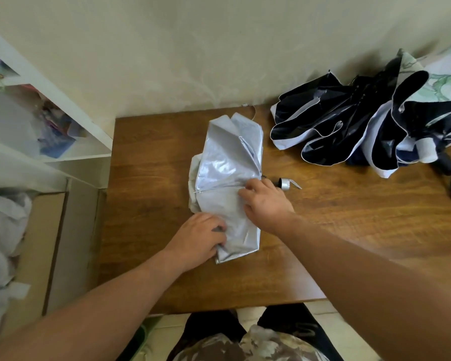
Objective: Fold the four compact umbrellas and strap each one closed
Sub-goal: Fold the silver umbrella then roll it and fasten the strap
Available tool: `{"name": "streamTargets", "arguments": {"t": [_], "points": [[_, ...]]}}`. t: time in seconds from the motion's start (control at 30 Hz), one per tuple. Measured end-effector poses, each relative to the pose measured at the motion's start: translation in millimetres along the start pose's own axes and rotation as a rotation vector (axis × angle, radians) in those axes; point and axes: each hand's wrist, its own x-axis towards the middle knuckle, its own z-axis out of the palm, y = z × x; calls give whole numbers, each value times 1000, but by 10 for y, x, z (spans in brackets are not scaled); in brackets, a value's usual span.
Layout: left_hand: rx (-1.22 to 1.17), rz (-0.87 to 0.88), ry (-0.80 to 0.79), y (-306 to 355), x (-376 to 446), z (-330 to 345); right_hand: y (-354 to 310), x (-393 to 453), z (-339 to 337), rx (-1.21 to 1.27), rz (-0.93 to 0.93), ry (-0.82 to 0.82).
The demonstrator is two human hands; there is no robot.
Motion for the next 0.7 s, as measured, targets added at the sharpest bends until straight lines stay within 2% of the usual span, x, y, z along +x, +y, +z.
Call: {"name": "streamTargets", "arguments": {"t": [0.17,0.23,0.4,0.57,0.7], "points": [[83,-31,-146,-50,-19,14,135,177,47,-92,-23,-139],[66,-90,-156,-71,27,-62,145,183,40,-85,-41,-164],[-31,-185,116,23,526,-139,119,137,98,-113,-39,-147],[165,-263,-161,-9,629,130,194,16,162,-199,-63,-181],[161,-272,-274,-116,404,332,323,-156,246,-206,2,-218]]}}
